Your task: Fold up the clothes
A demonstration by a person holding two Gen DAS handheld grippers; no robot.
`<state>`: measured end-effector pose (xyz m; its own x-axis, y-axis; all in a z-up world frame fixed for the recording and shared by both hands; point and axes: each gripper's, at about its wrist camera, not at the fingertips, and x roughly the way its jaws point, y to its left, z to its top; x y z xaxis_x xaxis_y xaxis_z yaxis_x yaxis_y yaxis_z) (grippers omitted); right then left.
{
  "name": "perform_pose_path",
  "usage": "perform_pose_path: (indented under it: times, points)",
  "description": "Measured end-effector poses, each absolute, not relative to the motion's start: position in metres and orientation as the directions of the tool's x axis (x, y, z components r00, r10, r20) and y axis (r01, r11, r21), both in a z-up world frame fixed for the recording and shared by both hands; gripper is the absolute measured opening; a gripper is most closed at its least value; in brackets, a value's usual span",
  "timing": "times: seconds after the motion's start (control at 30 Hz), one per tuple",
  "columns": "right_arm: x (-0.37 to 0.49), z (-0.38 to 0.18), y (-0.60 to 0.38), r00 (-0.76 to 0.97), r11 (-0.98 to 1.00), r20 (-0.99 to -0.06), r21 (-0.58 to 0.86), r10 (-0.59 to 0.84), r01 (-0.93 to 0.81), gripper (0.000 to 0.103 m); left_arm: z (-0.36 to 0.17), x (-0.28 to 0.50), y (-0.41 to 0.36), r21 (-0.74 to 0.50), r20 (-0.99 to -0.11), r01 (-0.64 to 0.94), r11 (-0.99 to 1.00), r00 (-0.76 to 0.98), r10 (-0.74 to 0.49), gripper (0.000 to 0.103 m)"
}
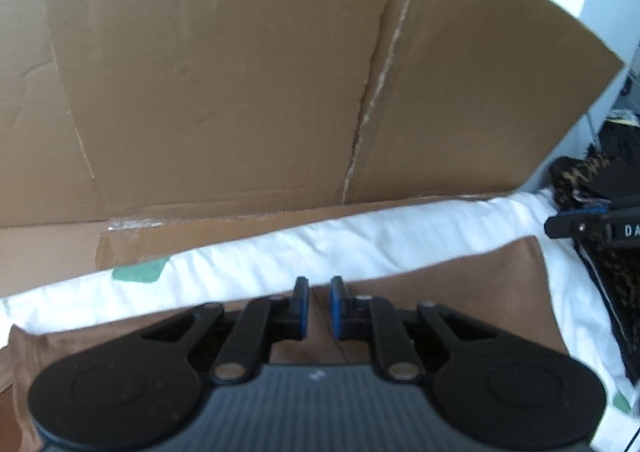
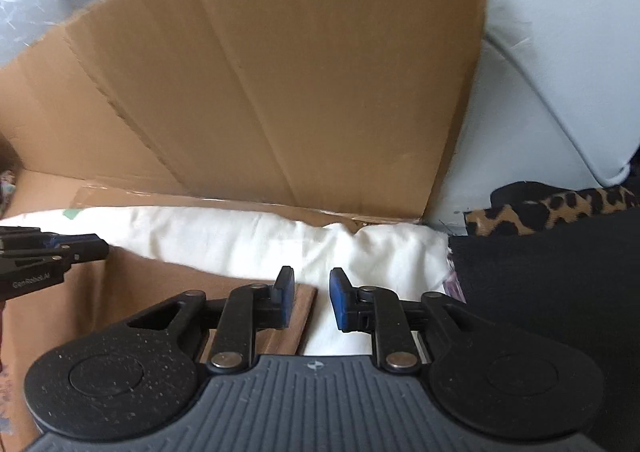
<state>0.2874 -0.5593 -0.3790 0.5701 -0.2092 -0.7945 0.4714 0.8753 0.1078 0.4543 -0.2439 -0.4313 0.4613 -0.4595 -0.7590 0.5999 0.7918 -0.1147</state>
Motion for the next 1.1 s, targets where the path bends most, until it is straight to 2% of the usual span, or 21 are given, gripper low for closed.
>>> perform_pose_path:
  times: [0.13,0.3,0.37,0.73,0.93,1.03,1.1]
  points:
    - [0.271,-0.373,-0.548,0.573,0.876,-0.806,0.158,-0.152,0.456,0.026,-0.419,0.436,-0.232,-0.118,-0.760,0.612,0.782,0.451,-0.468,0.013]
    - [0.252,-0.372,-0.521,0.552,0.887,-0.829,0.188,-0.088,0.422,0.030,-0.403,0.404,-0.213,-0.137,-0.764,0.601,0.787,0.441,-0.471,0.029]
    - [0.244,-0.374,-0.511,0.544,0.890,-0.836,0.197,-0.067,0.412,0.033,-0.397,0.389,-0.204,-0.147,-0.768,0.598,0.788,0.433,-0.472,0.029]
    - [0.197,-0.389,-0.476,0.511,0.864,-0.860,0.245,-0.016,0.440,0.033,-0.375,0.321,-0.182,-0.219,-0.765,0.603,0.767,0.383,-0.519,0.029]
    - [0.195,-0.406,-0.472,0.469,0.840,-0.883,0.256,0.003,0.478,0.034,-0.388,0.290,-0.200,-0.255,-0.768,0.629,0.734,0.329,-0.549,0.029]
    - [0.194,-0.408,-0.473,0.478,0.827,-0.878,0.285,0.023,0.484,0.035,-0.402,0.280,-0.210,-0.227,-0.790,0.653,0.723,0.310,-0.529,0.029]
    - [0.194,-0.408,-0.473,0.486,0.820,-0.873,0.302,0.034,0.486,0.039,-0.411,0.276,-0.213,-0.204,-0.804,0.660,0.723,0.308,-0.508,0.030]
